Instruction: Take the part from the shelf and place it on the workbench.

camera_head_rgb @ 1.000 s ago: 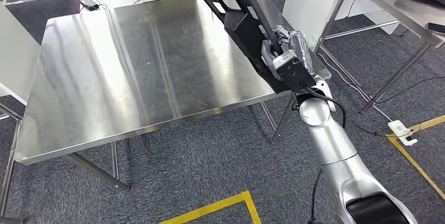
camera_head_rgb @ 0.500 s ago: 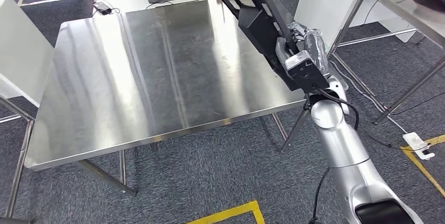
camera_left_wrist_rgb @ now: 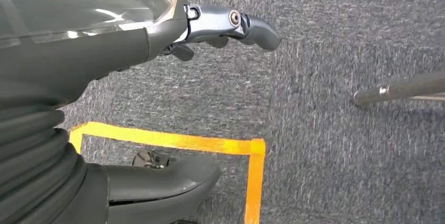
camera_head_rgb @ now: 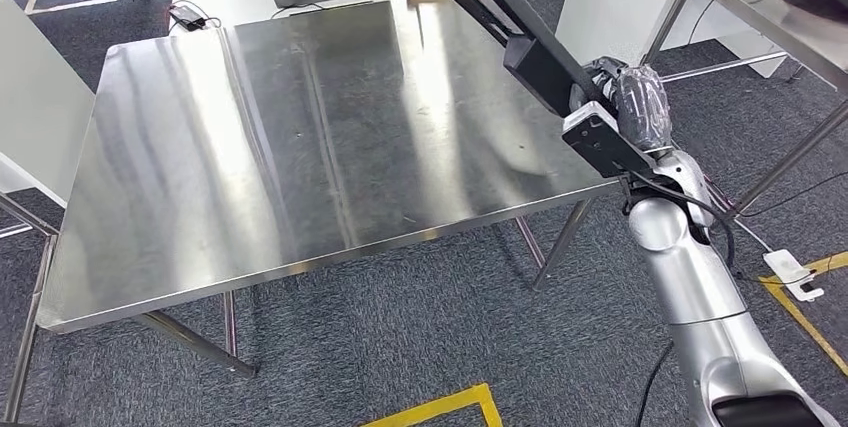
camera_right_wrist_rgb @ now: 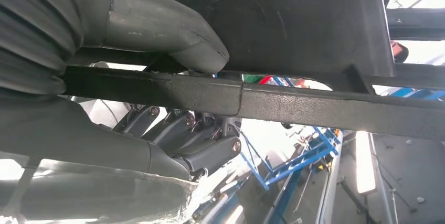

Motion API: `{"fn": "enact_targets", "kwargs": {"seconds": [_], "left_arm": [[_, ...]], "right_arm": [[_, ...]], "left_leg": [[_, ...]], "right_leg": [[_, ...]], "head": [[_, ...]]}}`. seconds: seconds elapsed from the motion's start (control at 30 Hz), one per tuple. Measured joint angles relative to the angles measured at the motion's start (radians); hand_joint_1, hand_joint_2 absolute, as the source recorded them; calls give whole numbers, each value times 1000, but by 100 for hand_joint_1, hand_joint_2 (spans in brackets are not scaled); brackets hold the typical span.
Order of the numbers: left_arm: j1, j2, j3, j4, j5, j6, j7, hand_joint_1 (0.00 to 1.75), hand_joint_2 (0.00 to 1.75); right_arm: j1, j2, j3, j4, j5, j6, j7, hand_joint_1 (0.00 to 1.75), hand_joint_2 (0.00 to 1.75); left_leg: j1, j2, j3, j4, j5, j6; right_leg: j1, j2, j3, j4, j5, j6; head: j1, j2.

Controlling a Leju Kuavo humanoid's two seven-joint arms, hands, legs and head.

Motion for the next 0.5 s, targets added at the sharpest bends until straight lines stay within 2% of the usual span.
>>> {"fn": "enact_targets", "kwargs": {"seconds": [0.07,0.1,0.13,0.2,0.23,0.27,0.3,0.33,0.4,0.43,0.5], "left_arm": [[0,0,1,0,0,1,-1,0,175],[0,0,2,0,1,1,-1,0,175],[1,0,4,0,2,1,-1,0,175],[7,0,8,0,4,1,-2,0,175],[12,1,12,0,5,0,-3,0,175],[19,2,14,0,7,-1,-4,0,175],[25,4,17,1,8,-2,-5,0,175],[29,6,19,1,10,-4,-5,0,175],[34,10,21,2,10,-6,-5,0,175],[34,12,21,2,10,-6,-5,0,175],[34,13,21,2,10,-6,-5,0,175]], "right_arm": [[4,-10,-6,5,38,0,20,175,175],[5,-20,-8,10,78,0,41,175,175],[4,-34,-12,19,128,4,68,175,175],[-1,-72,-18,56,228,29,120,175,175],[-3,-92,-21,82,274,49,142,175,175],[-6,-112,-24,112,320,72,161,175,175],[-13,-132,-26,143,369,94,178,175,175],[-23,-152,-26,176,422,114,194,175,175],[-48,-184,-26,237,515,141,222,175,175],[-56,-192,-25,255,542,146,230,175,175],[-61,-195,-25,264,554,149,234,175,175]], "left_leg": [[-1,0,6,-12,12,12],[1,-1,10,-20,20,19],[2,-2,13,-28,28,24],[3,-6,12,-31,33,29],[3,-8,11,-30,34,29],[2,-10,10,-30,33,29],[2,-12,10,-28,33,28],[3,-14,9,-26,32,27],[3,-18,8,-17,26,21],[3,-18,7,-14,24,18],[3,-19,6,-11,22,17]], "right_leg": [[-1,0,-1,-2,2,13],[0,0,-8,11,-5,15],[0,0,-24,46,-24,13],[0,1,-84,177,-85,4],[0,1,-115,245,-110,4],[0,1,-134,286,-122,8],[-1,1,-132,287,-119,15],[-3,1,-109,246,-100,26],[-8,0,-38,115,-53,46],[-11,0,-15,70,-39,51],[-12,0,-3,49,-32,54]], "head": [[0,0],[1,0],[1,0],[3,0],[3,0],[4,0],[4,0],[5,0],[5,0],[6,0],[6,0]]}}
